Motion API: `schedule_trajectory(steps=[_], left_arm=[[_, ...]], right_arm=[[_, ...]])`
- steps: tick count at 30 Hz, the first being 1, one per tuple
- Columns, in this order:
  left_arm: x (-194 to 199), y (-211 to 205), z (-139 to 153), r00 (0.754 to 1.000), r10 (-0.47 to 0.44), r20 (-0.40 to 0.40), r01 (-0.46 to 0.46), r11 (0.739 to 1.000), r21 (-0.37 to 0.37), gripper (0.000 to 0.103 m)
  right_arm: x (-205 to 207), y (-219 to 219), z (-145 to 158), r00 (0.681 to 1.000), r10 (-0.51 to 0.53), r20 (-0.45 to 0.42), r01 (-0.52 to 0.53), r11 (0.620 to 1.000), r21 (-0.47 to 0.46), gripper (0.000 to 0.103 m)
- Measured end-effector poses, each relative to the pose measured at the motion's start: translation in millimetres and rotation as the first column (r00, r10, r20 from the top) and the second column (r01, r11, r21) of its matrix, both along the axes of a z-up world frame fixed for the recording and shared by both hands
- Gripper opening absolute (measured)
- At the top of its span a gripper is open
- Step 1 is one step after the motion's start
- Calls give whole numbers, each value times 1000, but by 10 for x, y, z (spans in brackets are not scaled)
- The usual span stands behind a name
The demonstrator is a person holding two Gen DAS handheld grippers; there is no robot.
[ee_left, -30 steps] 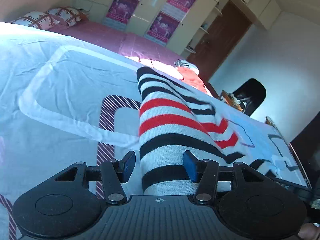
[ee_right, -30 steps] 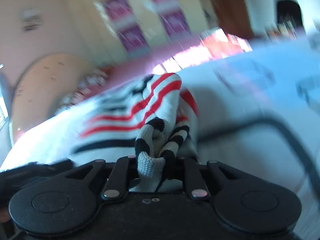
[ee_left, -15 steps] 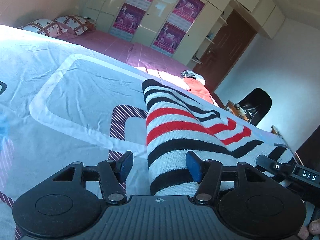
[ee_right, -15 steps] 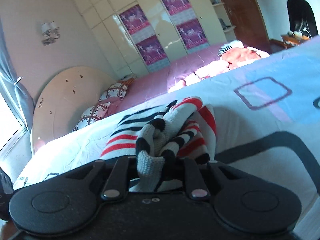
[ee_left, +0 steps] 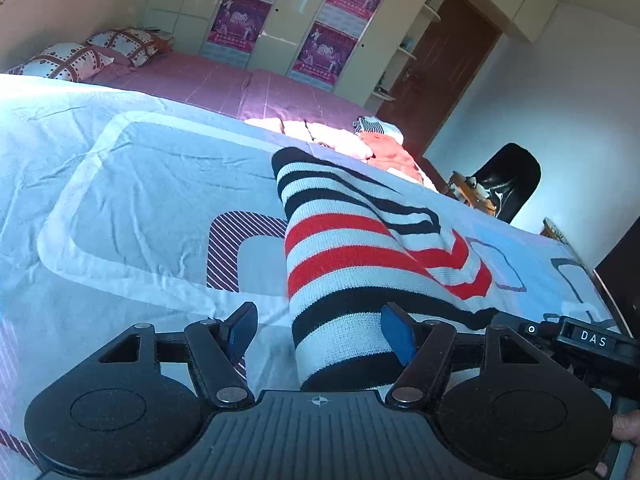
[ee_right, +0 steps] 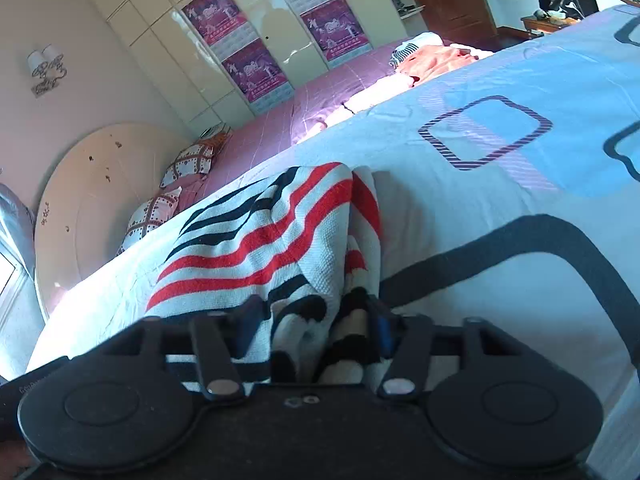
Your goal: Fold small clothes
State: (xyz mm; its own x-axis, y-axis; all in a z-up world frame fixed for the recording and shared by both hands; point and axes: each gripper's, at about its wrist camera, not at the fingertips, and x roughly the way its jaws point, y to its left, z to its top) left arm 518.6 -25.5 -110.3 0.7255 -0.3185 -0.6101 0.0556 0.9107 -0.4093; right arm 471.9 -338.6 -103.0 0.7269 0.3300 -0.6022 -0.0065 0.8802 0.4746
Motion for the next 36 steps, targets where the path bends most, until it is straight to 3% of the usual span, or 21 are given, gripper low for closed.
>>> schedule_trajectory(steps=[3,7,8,10,14,16,19,25,26,27,28,29,30,32,34,36], left_arm=[[40,-1,-12,1000,12,-6,-12,1000,-21,68],[34,-75,-13,1000,4,6,-4,1000,2,68],[40,-98,-34,1000,-4,-1,4,1000,2,68],[56,-132,-56,1000,-12,-11,12,1000,13,68],[59,-136,91,999,-14,49,11,998,55,68],[147,-74,146,997,-9,80,7,1000,27,68],[420,-28,198,996,-16,86,17,1000,-8,68],[993,-121,23,997,-78,-5,77,997,-23,68],[1039,-148,-22,997,-77,-23,77,997,-9,68],[1060,-176,-65,997,-72,-34,72,997,7,67],[1061,-197,-96,998,-61,-32,61,998,23,64],[1036,-215,-110,999,-50,-18,50,998,34,57],[997,-244,-108,999,-41,0,41,998,51,57],[962,-338,-135,999,-36,11,34,993,111,57],[969,-369,-159,999,-40,4,39,992,116,59],[945,-329,-113,999,-41,-1,41,993,115,62]], right_arm=[[88,13,9,999,38,3,-38,999,-15,24],[-150,-10,169,987,45,151,-38,998,-49,22],[-172,-5,112,989,28,145,-18,997,-69,22],[-82,23,-125,999,13,36,-9,995,-103,24],[-58,-117,-29,997,8,76,-5,1000,-31,33],[7,-255,55,990,-35,134,37,999,-16,37],[393,-537,-11,996,-56,71,46,989,137,33],[1002,-486,-236,998,69,11,-70,979,190,28],[1033,-454,-247,997,69,16,-71,983,171,25],[1047,-419,-238,997,64,32,-67,989,134,13],[1023,-358,-194,996,54,67,-58,996,65,10],[915,-243,-120,988,71,136,-64,997,-51,10],[819,-101,-51,974,100,203,-63,981,-183,9],[745,104,-109,966,134,219,-56,942,-331,9],[849,91,-302,984,129,126,-85,947,-309,10],[857,2,-224,987,110,116,-78,966,-248,18]])
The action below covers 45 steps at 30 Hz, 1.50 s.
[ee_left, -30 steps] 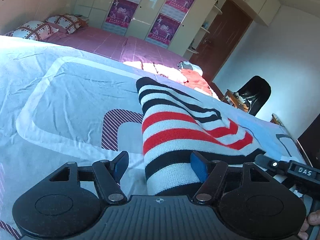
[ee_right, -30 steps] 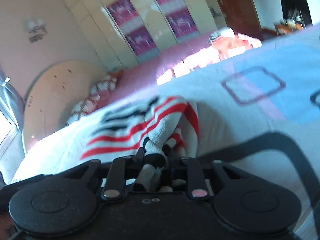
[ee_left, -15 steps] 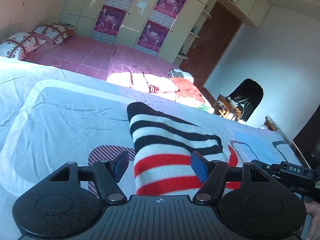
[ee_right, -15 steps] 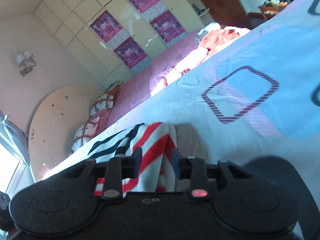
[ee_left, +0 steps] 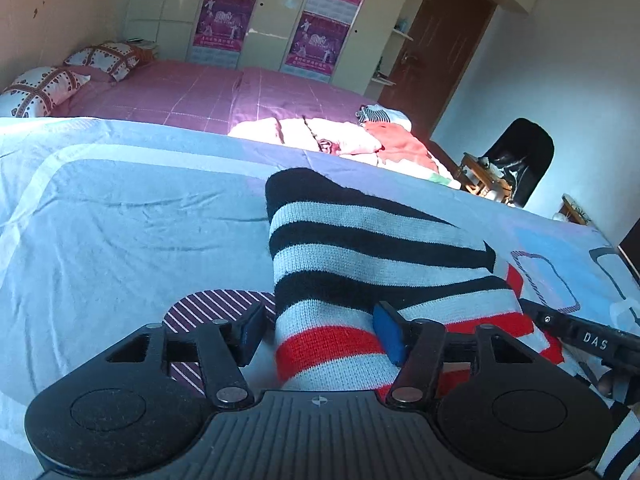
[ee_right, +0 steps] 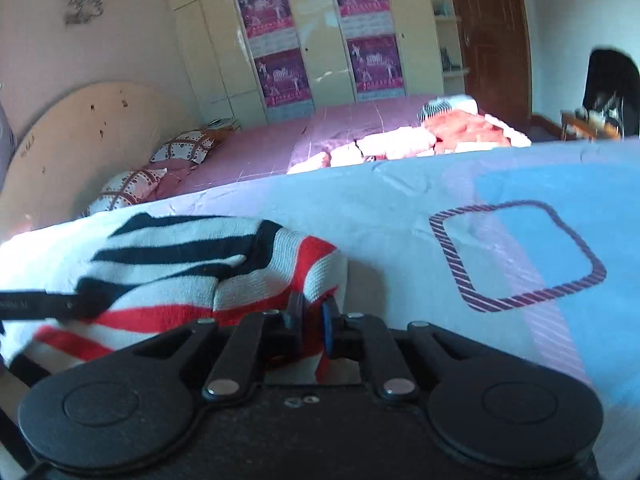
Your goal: Fold small clothes
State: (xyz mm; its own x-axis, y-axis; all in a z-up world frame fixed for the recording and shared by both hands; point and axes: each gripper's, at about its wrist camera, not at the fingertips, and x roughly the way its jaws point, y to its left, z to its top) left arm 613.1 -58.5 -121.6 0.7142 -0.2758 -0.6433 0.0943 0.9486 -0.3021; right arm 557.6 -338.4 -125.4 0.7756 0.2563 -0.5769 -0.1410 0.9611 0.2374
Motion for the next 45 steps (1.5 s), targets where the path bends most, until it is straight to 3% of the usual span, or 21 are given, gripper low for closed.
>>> schedule_trajectory(steps=[1,2,6,10,14,15,17,18,20,22,23,24,26,28,30,33,35,40,42,44,45], left_arm=[[-50,33,49,1000,-2,6,2,1000,1,62],[-136,75,119,1000,-6,21,6,1000,-11,62],[-637,214,306,996,-59,70,64,995,-76,62],[-1087,222,320,992,-106,71,111,990,-83,62],[-1204,185,204,993,-115,38,117,991,-63,62],[-1209,204,196,993,-110,33,113,991,-78,62],[-1220,225,187,994,-109,32,111,990,-82,62],[-1225,219,180,993,-113,33,115,990,-76,62],[-1220,238,153,993,-114,26,116,989,-87,62],[-1209,271,162,994,-111,21,113,988,-104,62],[-1198,259,178,993,-116,24,117,989,-88,61],[-1203,250,183,992,-122,25,123,990,-67,62],[-1190,230,158,989,-145,15,146,988,-56,62],[-1174,233,122,989,-146,5,146,987,-73,62],[-1196,265,152,991,-137,6,137,986,-90,62],[-1369,355,269,995,-93,47,97,991,-95,62],[-1507,463,296,997,-57,60,65,988,-141,62],[-1649,642,36,999,-11,-36,-2,943,-331,62],[-1610,654,-131,996,-24,-89,-18,897,-441,61],[-1570,653,-302,992,-9,-128,-59,854,-517,61],[-1562,657,-362,991,-2,-135,-73,835,-546,42]], right_arm=[[-41,-46,81,1000,-21,8,21,1000,21,27],[-124,-106,174,999,-43,26,42,998,39,28],[-654,-309,418,999,-9,40,3,989,149,23],[-1221,-156,551,994,58,88,-67,992,105,23],[-1387,49,515,997,40,72,-38,999,-23,28],[-1379,41,491,998,22,54,-21,1000,-13,30],[-1311,-29,420,1000,7,-27,-5,996,85,21],[-1293,-50,389,999,23,-34,-19,991,131,12],[-1294,-52,361,998,52,-26,-46,977,207,8],[-1296,-145,327,999,35,-36,-21,939,344,7],[-1349,-242,293,1000,9,-29,5,896,445,7],[-1384,-323,236,999,-23,-35,37,872,488,7],[-1368,-426,-33,987,-96,-131,145,879,455,6],[-1396,-555,-266,980,-103,-168,178,827,533,5],[-1404,-528,-195,983,-101,-151,164,848,504,7],[-1438,-506,-25,986,-108,-127,156,867,473,24],[-1485,-528,60,987,-113,-112,152,873,463,28],[-1495,-506,-2,977,-100,-191,178,872,456,33],[-1474,-428,-44,973,-89,-211,175,882,437,32],[-1465,-332,-76,972,-83,-222,170,897,408,25],[-1475,-308,-69,973,-78,-218,163,899,406,19]])
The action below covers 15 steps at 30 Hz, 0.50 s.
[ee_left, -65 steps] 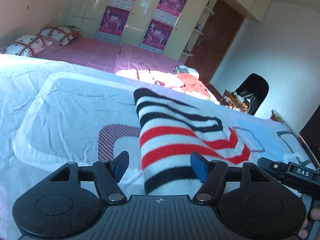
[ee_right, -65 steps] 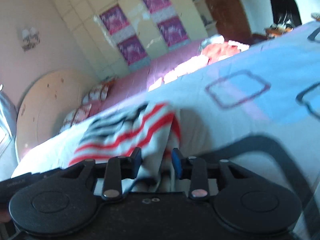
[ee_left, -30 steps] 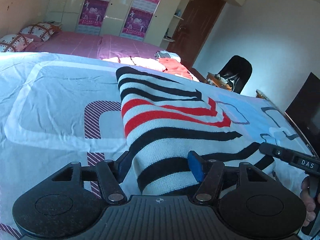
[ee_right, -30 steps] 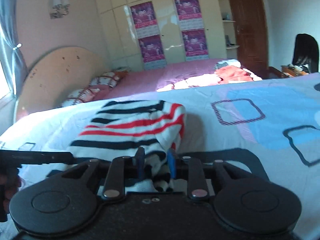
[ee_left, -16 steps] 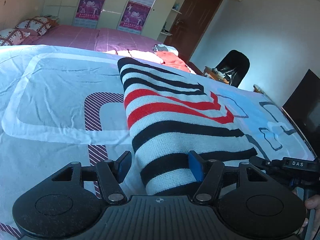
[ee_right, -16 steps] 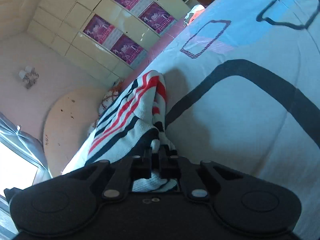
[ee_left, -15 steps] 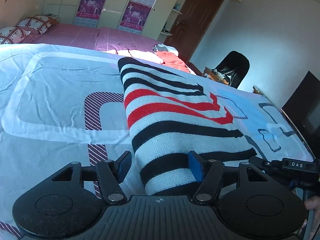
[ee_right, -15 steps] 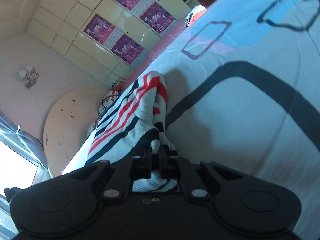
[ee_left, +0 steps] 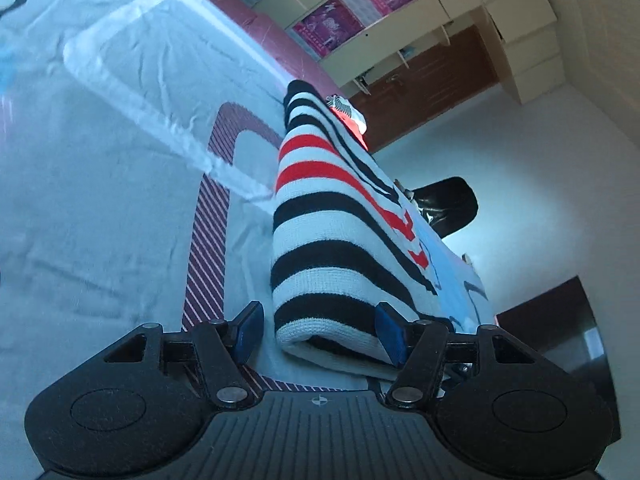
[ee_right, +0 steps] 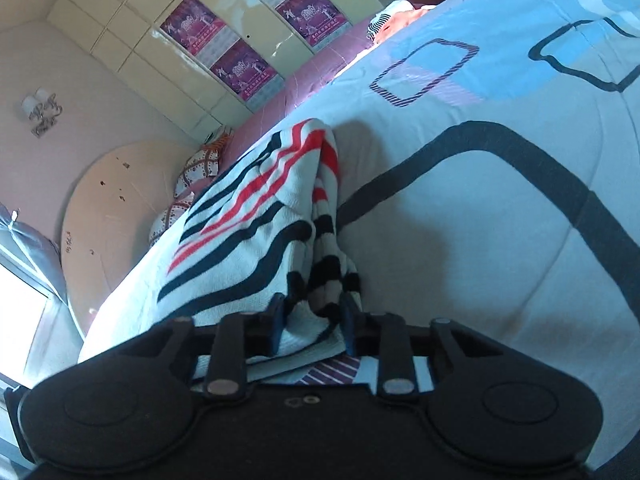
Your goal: Fold small clothes
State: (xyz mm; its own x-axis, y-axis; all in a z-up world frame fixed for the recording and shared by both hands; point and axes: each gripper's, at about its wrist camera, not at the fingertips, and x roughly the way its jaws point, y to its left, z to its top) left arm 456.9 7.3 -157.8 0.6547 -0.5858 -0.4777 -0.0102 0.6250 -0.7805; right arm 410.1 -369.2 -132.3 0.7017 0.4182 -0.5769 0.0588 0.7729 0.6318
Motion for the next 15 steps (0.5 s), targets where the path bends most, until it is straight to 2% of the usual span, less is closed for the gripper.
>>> schedule_trajectory(steps=[2,4,6,8,9,11,12,15], left_arm=[[-29,50,-57,1000,26,11,-25,995,-92,39],[-67,96,-89,999,38,20,-35,993,-111,39],[-76,91,-132,999,31,8,-31,999,-32,39],[-74,54,-95,1000,15,19,-16,999,30,39],[-81,21,-39,1000,15,22,-17,998,64,39],[-92,-42,140,998,-4,58,-5,987,161,39],[-101,-61,216,997,-7,77,-7,983,184,39],[-58,-75,421,992,-5,124,-22,977,213,39]], right_arm=[[-43,10,76,999,11,45,-12,999,30,17],[-82,0,151,996,24,88,-30,998,62,17],[-47,-21,56,998,33,62,-39,994,101,16],[24,-33,-191,999,36,-33,-34,996,78,13],[0,-75,-223,999,28,-18,-26,994,106,14],[-26,-90,-142,999,30,-12,-28,995,95,18],[-61,-84,-59,1000,21,12,-22,998,67,24],[-135,-37,175,996,7,92,-3,999,-41,26]])
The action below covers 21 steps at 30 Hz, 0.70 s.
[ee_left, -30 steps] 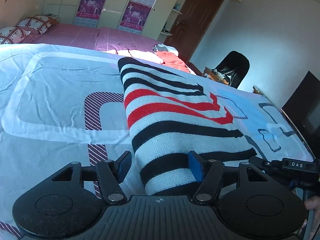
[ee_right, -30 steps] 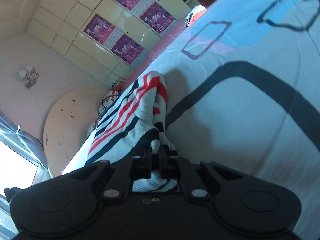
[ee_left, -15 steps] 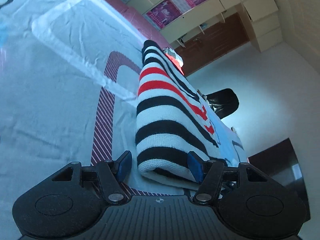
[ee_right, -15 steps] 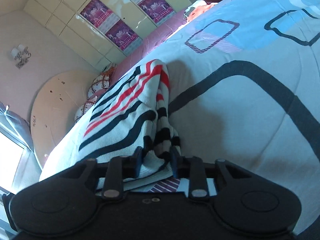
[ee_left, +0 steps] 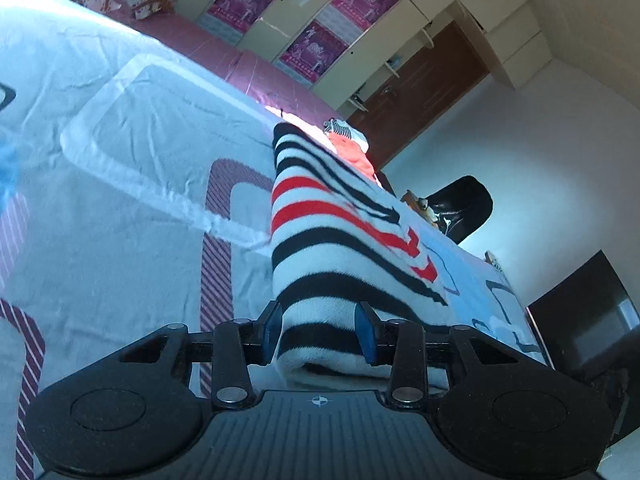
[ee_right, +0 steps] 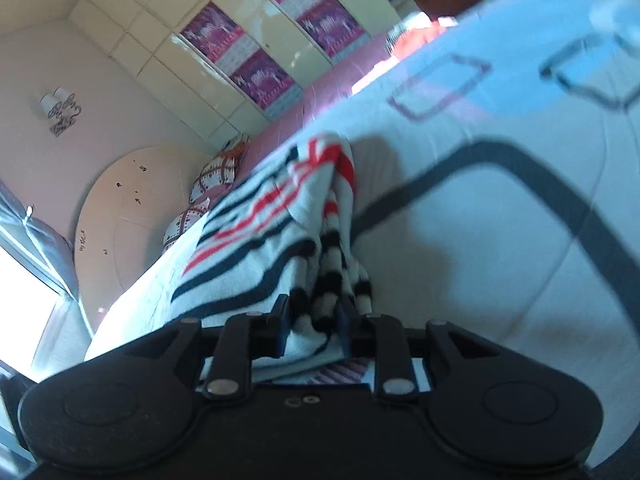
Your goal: Fold small clothes
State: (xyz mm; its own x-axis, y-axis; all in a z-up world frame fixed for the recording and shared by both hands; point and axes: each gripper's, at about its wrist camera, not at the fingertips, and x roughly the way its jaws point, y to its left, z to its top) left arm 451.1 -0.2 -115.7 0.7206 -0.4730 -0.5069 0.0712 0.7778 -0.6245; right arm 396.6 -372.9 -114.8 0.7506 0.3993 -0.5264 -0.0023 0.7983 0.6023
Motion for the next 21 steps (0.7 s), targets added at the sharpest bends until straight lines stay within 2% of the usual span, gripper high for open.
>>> schedule_trajectory(steps=[1,2,3,4,5,7,9,10,11,14,18,21], left_arm=[[37,-27,55,1000,2,16,-2,1000,24,39],[78,-67,104,1000,3,31,-4,998,58,44],[134,-125,140,999,6,40,-11,994,108,52],[205,-199,163,999,13,41,-20,985,174,52],[261,-256,169,999,8,32,-15,974,226,52],[387,-320,123,1000,-8,13,5,970,242,52],[433,-364,109,1000,-22,3,20,967,256,52],[413,-384,120,1000,-23,5,21,964,264,52],[410,-404,131,1000,-22,6,20,962,271,52],[376,-438,205,1000,-22,12,17,957,291,52],[390,-495,338,996,-59,68,35,950,312,52],[465,-534,391,994,-74,79,44,943,330,52]], right_arm=[[-14,28,81,999,-18,38,19,999,-44,26],[-7,68,153,997,-19,77,26,996,-80,26],[33,136,215,994,-8,110,23,991,-130,25],[90,221,258,992,9,124,15,982,-188,25],[170,325,285,991,37,127,-3,966,-258,25],[333,510,254,988,99,121,-46,922,-384,26],[519,626,97,991,134,24,-104,861,-498,28],[539,633,38,989,146,18,-117,854,-507,28],[543,611,40,990,141,18,-114,862,-493,28],[545,617,111,989,146,7,-124,864,-488,27],[512,637,283,983,162,88,-100,871,-481,27],[630,664,311,982,166,90,-104,872,-479,28]])
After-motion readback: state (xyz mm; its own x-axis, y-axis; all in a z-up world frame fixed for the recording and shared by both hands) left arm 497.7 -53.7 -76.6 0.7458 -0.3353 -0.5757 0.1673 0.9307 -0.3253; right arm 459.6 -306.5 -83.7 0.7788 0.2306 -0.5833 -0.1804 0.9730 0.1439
